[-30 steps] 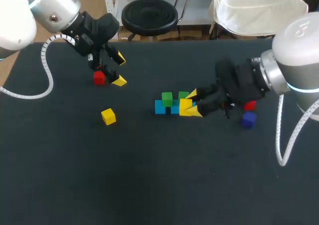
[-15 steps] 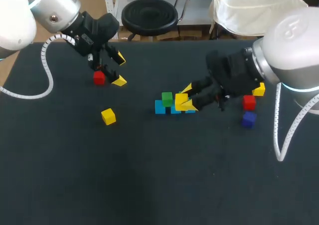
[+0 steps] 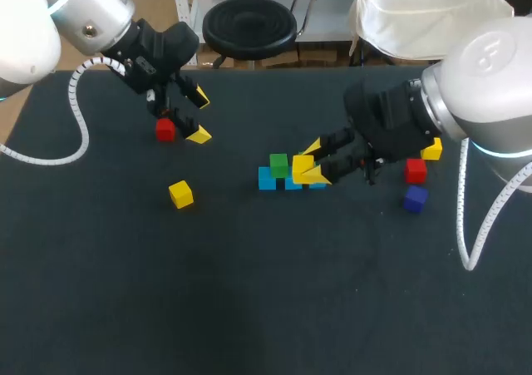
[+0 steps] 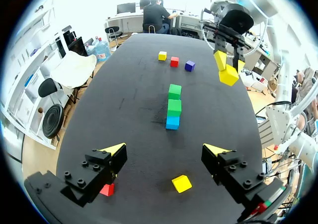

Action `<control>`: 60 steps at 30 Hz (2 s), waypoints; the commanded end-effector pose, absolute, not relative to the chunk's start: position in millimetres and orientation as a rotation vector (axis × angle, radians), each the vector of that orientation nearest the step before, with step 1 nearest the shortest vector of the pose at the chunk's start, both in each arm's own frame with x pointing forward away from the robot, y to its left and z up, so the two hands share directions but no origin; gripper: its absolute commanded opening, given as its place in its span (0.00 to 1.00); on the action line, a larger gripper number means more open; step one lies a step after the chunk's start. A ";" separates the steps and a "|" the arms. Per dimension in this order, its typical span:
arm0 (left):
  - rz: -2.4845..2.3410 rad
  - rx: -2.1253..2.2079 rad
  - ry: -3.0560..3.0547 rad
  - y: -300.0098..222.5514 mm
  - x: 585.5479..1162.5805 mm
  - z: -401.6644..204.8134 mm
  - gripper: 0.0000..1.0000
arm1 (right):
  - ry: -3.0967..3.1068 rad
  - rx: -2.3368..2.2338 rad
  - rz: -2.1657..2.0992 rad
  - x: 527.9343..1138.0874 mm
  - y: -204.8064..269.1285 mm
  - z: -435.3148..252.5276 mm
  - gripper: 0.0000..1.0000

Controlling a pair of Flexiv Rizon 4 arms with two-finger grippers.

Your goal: Place the blue cubes, place green cubes on the blue cubes, place the yellow cubes on the green cubes, then place the red cubes on the yellow cubes, and place purple cube on the red cubes.

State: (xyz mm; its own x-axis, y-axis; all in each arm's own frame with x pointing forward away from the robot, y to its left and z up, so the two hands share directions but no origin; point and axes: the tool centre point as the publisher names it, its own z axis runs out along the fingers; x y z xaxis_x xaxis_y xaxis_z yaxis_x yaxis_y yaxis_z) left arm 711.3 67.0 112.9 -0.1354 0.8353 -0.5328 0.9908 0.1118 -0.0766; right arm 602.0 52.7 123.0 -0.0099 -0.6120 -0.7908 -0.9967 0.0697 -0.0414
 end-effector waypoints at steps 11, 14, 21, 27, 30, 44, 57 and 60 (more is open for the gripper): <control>-0.601 1.783 2.037 67.6 710.9 112.8 1.00 | 1.749 -1.584 0.879 611.2 49.1 117.3 0.00; -0.601 1.783 2.037 67.6 710.9 112.8 1.00 | 1.751 -1.579 0.890 611.5 49.4 111.7 0.00; -0.601 1.783 2.037 67.6 710.9 112.8 1.00 | 1.709 -1.577 0.849 615.4 47.8 102.9 0.00; -0.601 1.783 2.037 67.6 710.9 112.8 1.00 | 1.661 -1.597 0.823 616.2 49.5 99.1 0.00; -0.601 1.783 2.037 67.6 710.9 112.8 1.00 | 1.653 -1.608 0.827 617.1 50.1 97.0 0.00; -0.601 1.783 2.037 67.6 710.9 112.8 1.00 | 1.632 -1.634 0.869 634.7 51.5 91.8 0.00; -0.601 1.783 2.037 67.6 710.9 112.8 1.00 | 1.652 -1.648 0.858 638.4 54.9 93.2 0.00; -0.601 1.783 2.037 67.6 710.9 112.8 1.00 | 1.652 -1.648 0.858 638.4 54.9 93.2 0.00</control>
State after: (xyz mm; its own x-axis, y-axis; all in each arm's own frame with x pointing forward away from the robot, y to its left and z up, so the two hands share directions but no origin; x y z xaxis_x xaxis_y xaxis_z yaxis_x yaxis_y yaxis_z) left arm 711.3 67.1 112.9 -0.1355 0.8353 -0.5328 0.9908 0.1118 -0.0767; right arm 639.0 55.5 92.9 -0.0047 -0.5796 -0.8149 -1.0000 -0.0022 0.0074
